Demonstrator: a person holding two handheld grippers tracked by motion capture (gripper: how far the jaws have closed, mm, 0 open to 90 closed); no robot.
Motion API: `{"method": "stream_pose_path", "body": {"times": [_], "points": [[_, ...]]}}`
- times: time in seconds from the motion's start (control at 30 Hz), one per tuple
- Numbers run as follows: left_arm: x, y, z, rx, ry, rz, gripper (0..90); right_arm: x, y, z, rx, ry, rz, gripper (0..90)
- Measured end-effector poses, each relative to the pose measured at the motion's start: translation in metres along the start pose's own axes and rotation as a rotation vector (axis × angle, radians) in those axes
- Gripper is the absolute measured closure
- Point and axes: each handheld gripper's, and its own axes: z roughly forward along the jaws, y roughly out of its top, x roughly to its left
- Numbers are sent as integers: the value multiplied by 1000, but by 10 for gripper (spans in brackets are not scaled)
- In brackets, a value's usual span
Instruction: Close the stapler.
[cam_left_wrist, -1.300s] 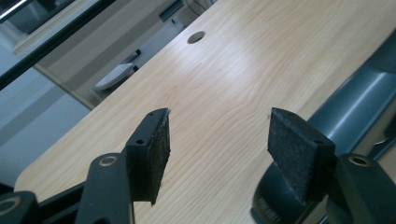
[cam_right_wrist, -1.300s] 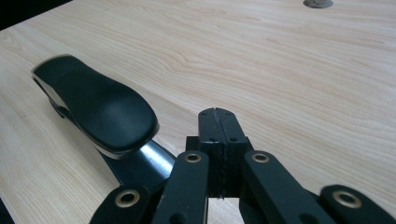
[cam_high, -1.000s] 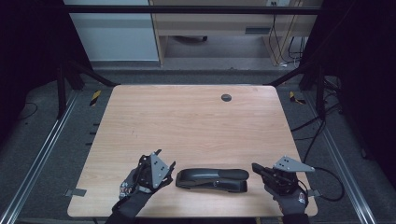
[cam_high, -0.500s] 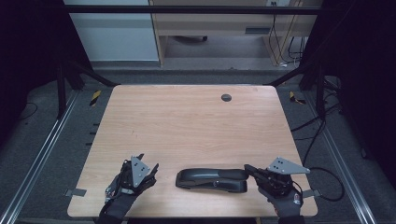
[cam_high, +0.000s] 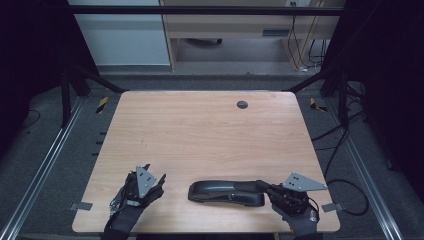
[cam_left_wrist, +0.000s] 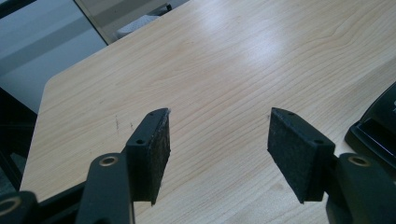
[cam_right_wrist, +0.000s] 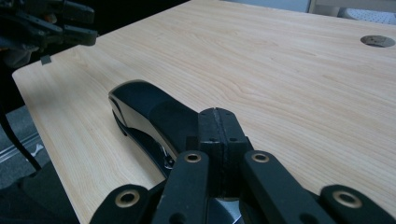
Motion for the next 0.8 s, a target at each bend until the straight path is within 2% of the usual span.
{"method": "stream_pose_path", "body": {"times": [0.17,0.3,0.4,0.47,0.67,0.8], "points": [[-1,0,1,4,-3,4,386,1,-8,8,57,-15,-17,900],[-2,0,1,5,-2,7,385,-1,-11,9,45,-7,-12,900],[-2,0,1,4,-1,7,385,-1,-16,12,74,-14,-12,900],[-2,0,0,4,-2,9,385,-3,-17,11,59,-3,4,900],[-2,0,0,3,-1,8,385,-1,-16,12,68,-11,-18,900],[-2,0,1,7,-4,7,385,-1,-11,9,36,0,-18,900]]}}
